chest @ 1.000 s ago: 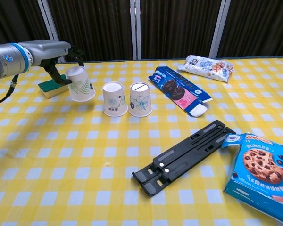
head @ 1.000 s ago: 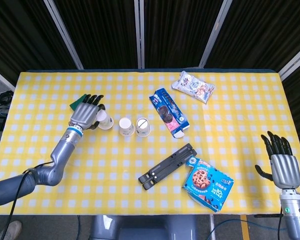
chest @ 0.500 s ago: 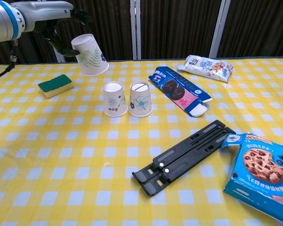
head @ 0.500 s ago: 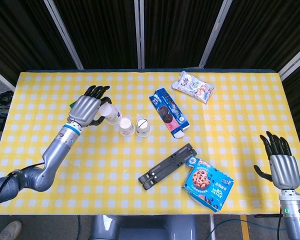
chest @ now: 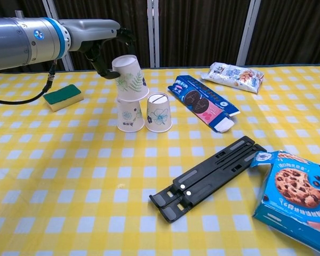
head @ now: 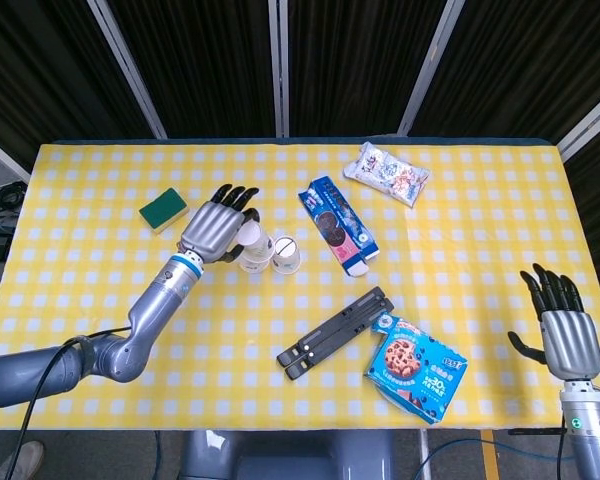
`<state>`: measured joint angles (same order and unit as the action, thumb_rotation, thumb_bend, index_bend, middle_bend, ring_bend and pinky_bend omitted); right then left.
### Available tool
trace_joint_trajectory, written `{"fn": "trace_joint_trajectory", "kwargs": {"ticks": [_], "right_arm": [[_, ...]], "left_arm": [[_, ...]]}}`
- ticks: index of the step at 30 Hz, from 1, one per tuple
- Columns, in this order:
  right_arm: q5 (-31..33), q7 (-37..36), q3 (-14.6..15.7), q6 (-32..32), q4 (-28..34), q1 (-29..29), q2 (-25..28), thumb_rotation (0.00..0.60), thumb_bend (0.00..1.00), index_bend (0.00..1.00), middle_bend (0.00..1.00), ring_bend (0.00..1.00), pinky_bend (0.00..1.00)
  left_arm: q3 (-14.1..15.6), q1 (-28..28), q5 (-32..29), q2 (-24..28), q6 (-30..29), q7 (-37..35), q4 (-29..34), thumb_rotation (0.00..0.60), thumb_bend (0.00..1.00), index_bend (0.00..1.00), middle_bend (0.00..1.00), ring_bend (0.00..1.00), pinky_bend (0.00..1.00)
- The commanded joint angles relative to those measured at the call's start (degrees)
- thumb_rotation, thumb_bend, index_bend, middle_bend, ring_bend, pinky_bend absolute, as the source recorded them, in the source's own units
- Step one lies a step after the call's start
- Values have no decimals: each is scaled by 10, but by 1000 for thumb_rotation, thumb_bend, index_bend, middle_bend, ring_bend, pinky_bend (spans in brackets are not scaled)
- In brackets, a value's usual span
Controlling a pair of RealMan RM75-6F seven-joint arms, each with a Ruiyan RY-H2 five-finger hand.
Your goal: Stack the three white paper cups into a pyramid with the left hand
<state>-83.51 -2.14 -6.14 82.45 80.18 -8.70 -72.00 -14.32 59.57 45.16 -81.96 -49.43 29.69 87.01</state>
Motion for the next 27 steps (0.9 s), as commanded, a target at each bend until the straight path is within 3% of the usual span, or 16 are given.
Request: {"fn": "trace_joint_trajectory", "kwargs": {"ticks": [1, 24, 27], "right_arm": [[1, -4, -1, -1, -2, 0, 1, 600, 119, 109, 0, 0, 0], [0, -19, -1, -7, -8, -4, 0, 600, 120, 107, 0, 0, 0], [-1, -19, -1, -8, -11, -4, -1, 600, 119, 107, 0, 0, 0]], "left_arm": [[0, 4, -3, -4, -3, 2, -3, 600, 487, 375, 0, 0, 0], [11, 43, -64, -27, 5, 32, -27, 600, 464, 309, 0, 0, 0], [13, 42, -62, -28, 2, 27, -28, 600, 420, 240, 0, 0, 0]]}}
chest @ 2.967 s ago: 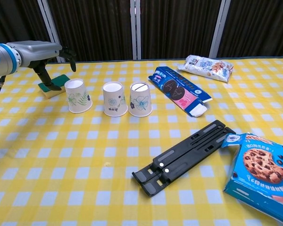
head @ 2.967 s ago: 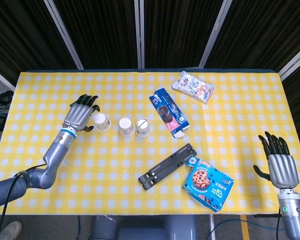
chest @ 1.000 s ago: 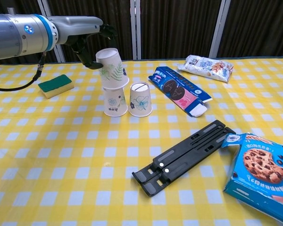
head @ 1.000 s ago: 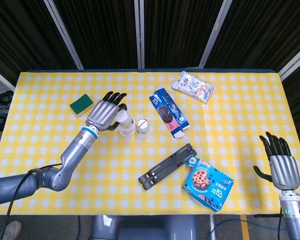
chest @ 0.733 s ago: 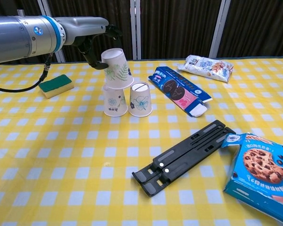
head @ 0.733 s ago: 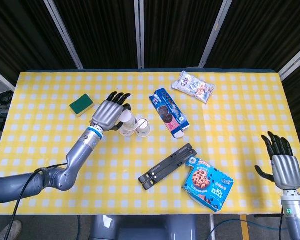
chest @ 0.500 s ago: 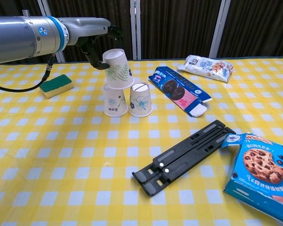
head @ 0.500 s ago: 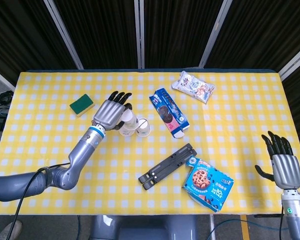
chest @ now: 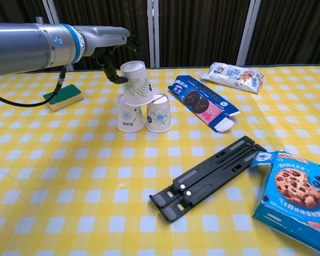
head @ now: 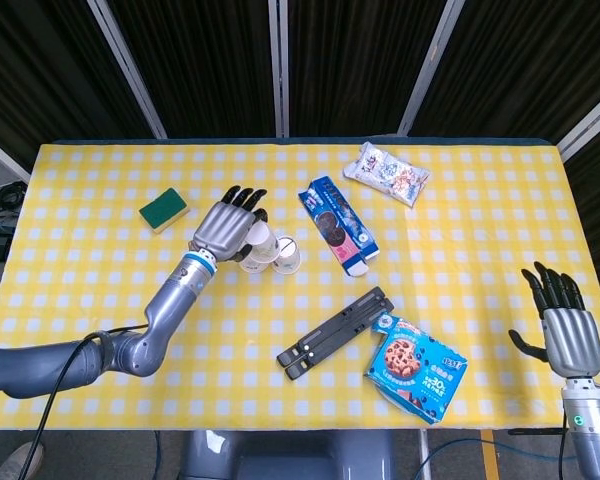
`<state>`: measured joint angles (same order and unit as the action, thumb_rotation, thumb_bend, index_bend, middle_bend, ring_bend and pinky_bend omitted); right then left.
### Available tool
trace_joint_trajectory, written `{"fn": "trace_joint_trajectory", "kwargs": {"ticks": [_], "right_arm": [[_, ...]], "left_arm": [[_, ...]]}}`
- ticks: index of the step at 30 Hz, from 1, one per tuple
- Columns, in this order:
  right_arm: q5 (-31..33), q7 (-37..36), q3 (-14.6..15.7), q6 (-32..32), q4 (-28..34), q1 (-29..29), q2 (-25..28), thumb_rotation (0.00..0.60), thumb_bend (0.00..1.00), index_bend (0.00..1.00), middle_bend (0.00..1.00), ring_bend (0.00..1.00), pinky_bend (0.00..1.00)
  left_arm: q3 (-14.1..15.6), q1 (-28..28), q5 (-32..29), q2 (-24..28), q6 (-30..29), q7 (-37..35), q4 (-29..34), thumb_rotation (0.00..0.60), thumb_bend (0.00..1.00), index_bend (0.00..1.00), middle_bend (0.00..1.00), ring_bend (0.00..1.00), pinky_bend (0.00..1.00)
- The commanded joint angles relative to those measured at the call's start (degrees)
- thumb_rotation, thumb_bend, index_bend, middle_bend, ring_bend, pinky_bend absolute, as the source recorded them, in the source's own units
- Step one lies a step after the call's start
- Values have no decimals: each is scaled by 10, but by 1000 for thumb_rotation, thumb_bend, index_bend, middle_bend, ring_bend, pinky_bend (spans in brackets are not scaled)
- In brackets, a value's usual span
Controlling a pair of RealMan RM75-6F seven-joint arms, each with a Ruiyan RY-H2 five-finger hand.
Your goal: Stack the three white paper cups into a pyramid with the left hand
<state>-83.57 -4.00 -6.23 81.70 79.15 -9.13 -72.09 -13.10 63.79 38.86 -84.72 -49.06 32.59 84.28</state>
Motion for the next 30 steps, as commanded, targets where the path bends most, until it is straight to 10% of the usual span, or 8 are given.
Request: {"fn": "trace_joint_trajectory", "kwargs": {"ticks": [1, 6, 19, 30], "right_arm": [[0, 0, 0, 0, -1, 0, -1, 600, 119, 107, 0, 0, 0], [-2, 3, 2, 1, 0, 0, -2, 600, 119, 107, 0, 0, 0], [0, 12, 2, 3, 4, 2, -1, 600, 119, 104, 0, 0, 0], [-5, 37, 7, 8, 10, 4, -6, 600, 118, 58, 0, 0, 0]], "left_arm": [[2, -1, 1, -1, -2, -3, -1, 600, 397, 201, 0, 0, 0], [1, -7, 13, 3, -10, -17, 2, 600, 304, 9, 0, 0, 0], [17, -67, 110, 39, -80, -77, 64, 600, 290, 0, 0, 0, 0], [127, -251, 298, 60, -313, -136, 86, 600, 236, 0, 0, 0, 0]]}}
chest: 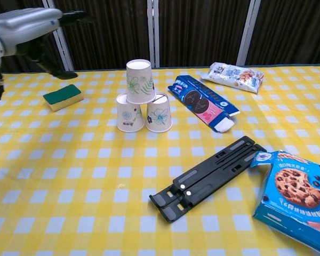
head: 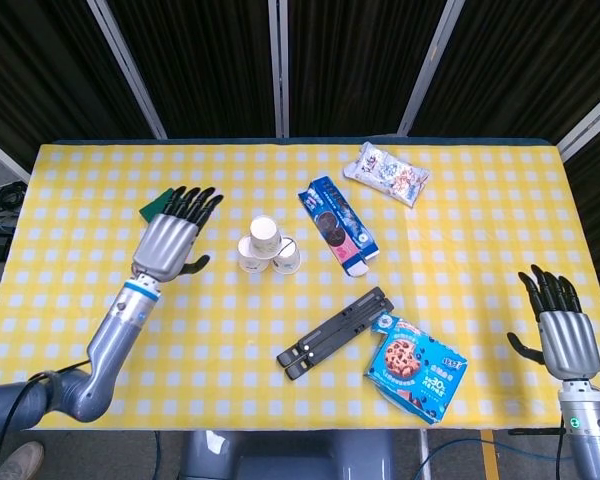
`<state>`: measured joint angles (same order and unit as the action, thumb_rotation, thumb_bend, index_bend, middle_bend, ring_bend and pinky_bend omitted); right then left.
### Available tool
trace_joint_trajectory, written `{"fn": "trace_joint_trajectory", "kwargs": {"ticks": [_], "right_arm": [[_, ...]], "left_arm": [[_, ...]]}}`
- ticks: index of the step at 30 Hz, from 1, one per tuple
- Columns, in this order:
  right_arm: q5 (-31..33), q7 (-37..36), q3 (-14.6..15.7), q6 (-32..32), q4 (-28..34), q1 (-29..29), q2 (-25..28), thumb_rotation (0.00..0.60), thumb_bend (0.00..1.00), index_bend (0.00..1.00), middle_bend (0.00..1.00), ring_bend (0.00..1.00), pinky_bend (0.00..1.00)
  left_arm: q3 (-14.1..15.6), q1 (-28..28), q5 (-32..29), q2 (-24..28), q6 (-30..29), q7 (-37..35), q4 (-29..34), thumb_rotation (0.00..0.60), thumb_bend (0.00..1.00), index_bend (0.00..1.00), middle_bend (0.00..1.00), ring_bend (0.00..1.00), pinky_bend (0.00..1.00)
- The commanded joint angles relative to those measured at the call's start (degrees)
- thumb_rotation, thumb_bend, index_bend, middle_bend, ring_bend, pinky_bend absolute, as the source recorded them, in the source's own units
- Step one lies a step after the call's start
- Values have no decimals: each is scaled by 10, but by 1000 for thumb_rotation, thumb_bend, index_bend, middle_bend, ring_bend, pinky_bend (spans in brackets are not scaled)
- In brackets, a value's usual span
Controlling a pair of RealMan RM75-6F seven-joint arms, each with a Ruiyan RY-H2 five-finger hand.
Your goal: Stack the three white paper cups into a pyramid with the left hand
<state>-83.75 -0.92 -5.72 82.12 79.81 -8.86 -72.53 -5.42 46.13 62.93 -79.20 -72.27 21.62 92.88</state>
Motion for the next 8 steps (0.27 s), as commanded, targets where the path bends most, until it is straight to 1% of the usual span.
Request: {"fn": "trace_joint_trajectory", "kwargs": {"ticks": [1, 5, 8], "right_arm": [[-6, 9, 2, 6, 6, 1, -2, 600, 119, 49, 0, 0, 0], [-20, 26, 6, 20, 16, 4, -4, 600, 119, 20, 0, 0, 0], [-25, 41, 11, 21, 24, 5, -3, 600, 119, 5, 0, 0, 0]], "left_arm": [[60, -90, 69, 4, -97, -29, -4, 600, 227, 0, 0, 0, 0], [94, -151, 96, -2, -150, -48, -15, 600, 221, 0, 0, 0, 0], [118, -187, 114, -2, -176, -63, -23, 600, 220, 0, 0, 0, 0]]}}
